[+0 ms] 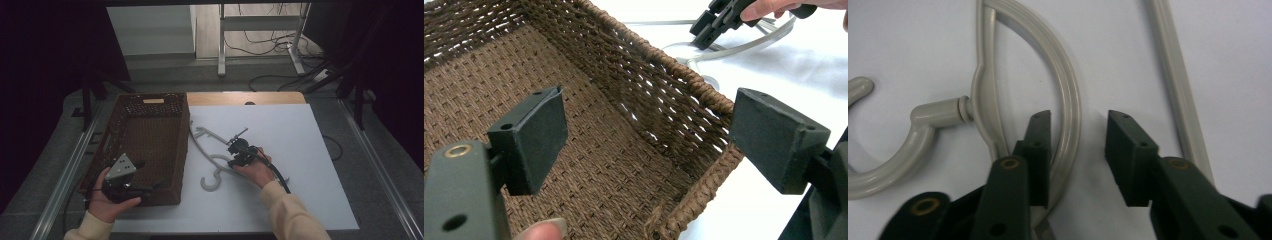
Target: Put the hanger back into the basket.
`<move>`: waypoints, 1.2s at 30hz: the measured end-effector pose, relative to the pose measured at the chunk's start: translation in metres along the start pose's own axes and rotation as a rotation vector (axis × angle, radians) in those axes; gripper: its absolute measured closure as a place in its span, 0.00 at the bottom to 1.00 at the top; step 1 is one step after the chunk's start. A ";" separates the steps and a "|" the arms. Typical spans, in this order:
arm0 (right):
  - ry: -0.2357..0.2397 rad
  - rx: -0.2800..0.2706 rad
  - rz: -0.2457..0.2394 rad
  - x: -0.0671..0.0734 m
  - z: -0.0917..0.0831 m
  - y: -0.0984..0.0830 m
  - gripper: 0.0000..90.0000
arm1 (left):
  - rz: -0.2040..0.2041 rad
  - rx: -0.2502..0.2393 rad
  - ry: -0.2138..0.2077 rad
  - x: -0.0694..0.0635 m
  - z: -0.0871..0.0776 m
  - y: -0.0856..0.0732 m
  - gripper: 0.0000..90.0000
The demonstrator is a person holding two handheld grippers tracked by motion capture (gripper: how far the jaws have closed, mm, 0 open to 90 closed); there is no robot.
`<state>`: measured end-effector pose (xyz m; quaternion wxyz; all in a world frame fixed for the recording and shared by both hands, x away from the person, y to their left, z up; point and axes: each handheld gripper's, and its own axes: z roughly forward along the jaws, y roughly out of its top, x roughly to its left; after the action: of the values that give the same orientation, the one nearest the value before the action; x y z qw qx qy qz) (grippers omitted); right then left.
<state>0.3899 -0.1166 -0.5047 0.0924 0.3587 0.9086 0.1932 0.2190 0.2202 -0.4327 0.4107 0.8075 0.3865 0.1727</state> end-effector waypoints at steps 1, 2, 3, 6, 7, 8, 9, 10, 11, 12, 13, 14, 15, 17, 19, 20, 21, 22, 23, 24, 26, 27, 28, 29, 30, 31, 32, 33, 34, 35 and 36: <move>-0.003 0.004 0.007 0.000 0.000 0.000 0.73 | 0.000 0.000 0.000 0.000 0.000 0.000 0.18; -0.001 0.009 0.011 0.001 0.000 0.001 0.75 | 0.002 0.001 0.000 0.000 0.000 0.000 0.18; 0.000 0.014 0.018 0.002 0.000 0.001 0.78 | 0.002 0.001 0.000 0.000 0.000 0.000 0.18; -0.002 0.026 0.027 0.003 -0.001 0.002 0.84 | 0.002 0.001 0.000 0.000 0.000 0.000 0.18; 0.005 0.028 0.044 0.003 -0.001 0.003 0.86 | 0.003 0.002 0.000 -0.001 0.000 0.000 0.18; 0.007 0.028 0.053 0.002 -0.001 0.003 0.86 | 0.003 0.001 0.001 -0.001 0.000 0.000 0.18; 0.010 0.031 0.066 0.002 -0.001 0.003 0.87 | 0.003 0.002 0.000 -0.001 0.000 0.000 0.18; 0.011 0.031 0.079 0.001 -0.001 0.003 0.87 | 0.003 0.002 0.001 -0.001 0.000 0.000 0.18; 0.014 0.034 0.090 0.000 -0.001 0.002 0.87 | 0.003 0.002 0.001 0.000 0.000 -0.001 0.18; 0.014 0.038 0.097 0.000 -0.002 0.002 0.88 | 0.003 0.003 0.001 0.000 0.000 -0.001 0.18; 0.012 0.043 0.108 -0.001 -0.002 0.002 0.88 | 0.003 0.003 0.001 0.000 0.000 -0.001 0.18; 0.012 0.047 0.114 -0.001 -0.003 0.002 0.88 | 0.003 0.002 0.001 0.000 0.000 -0.001 0.18; 0.012 0.050 0.120 -0.002 -0.003 0.001 0.89 | 0.002 0.002 0.002 0.000 -0.001 -0.001 0.18; 0.012 0.062 0.137 -0.004 -0.004 0.000 0.89 | 0.002 0.002 0.002 0.000 -0.001 -0.001 0.18; 0.012 0.062 0.138 -0.005 -0.005 -0.001 0.89 | 0.002 0.003 0.002 0.000 -0.001 -0.001 0.18; 0.006 0.072 0.137 -0.007 -0.007 -0.004 0.89 | 0.002 0.003 0.002 0.000 -0.001 -0.001 0.18; 0.007 0.071 0.141 -0.007 -0.008 -0.005 0.89 | 0.002 0.003 0.002 0.000 -0.001 -0.001 0.18; 0.002 0.078 0.142 -0.007 -0.009 -0.007 0.89 | 0.002 0.004 0.002 0.000 0.000 -0.001 0.18; -0.003 0.081 0.142 -0.009 -0.010 -0.010 0.89 | 0.002 0.003 0.002 0.000 0.000 -0.001 0.18; 0.000 0.082 0.147 -0.010 -0.012 -0.012 0.89 | -0.002 0.002 0.002 0.000 0.000 -0.001 0.18; -0.006 0.087 0.159 -0.013 -0.016 -0.020 0.89 | -0.003 0.003 0.002 0.000 0.000 -0.002 0.18; -0.006 0.086 0.160 -0.014 -0.018 -0.024 0.89 | -0.004 0.004 0.003 0.001 0.000 -0.002 0.18; -0.006 0.086 0.160 -0.014 -0.018 -0.024 0.89 | -0.004 0.004 0.003 0.001 0.000 -0.002 0.18; -0.009 0.094 0.176 -0.017 -0.024 -0.034 0.89 | -0.006 0.004 0.004 0.001 0.000 -0.001 0.18; -0.010 0.099 0.175 -0.018 -0.026 -0.038 0.89 | -0.005 0.003 0.004 0.000 0.001 -0.001 0.18; -0.007 0.100 0.180 -0.019 -0.029 -0.043 0.89 | -0.005 0.003 0.003 0.000 0.001 0.000 0.18; -0.007 0.103 0.178 -0.020 -0.030 -0.046 0.89 | -0.002 0.004 0.002 0.000 0.001 0.000 0.18; -0.009 0.109 0.180 -0.021 -0.034 -0.051 0.89 | -0.001 0.005 0.002 0.000 0.002 0.000 0.18; -0.010 0.110 0.181 -0.021 -0.035 -0.054 0.89 | 0.001 0.007 0.001 0.000 0.002 0.000 0.18; -0.011 0.111 0.183 -0.022 -0.038 -0.060 0.89 | 0.001 0.007 0.000 0.000 0.003 0.000 0.18; -0.010 0.113 0.187 -0.023 -0.041 -0.066 0.89 | 0.001 0.007 -0.001 0.000 0.003 0.000 0.18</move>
<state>0.3537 -0.1878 -0.4942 0.0580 0.4474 0.8801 0.1478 0.2208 0.2188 -0.4340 0.4078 0.8093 0.3865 0.1711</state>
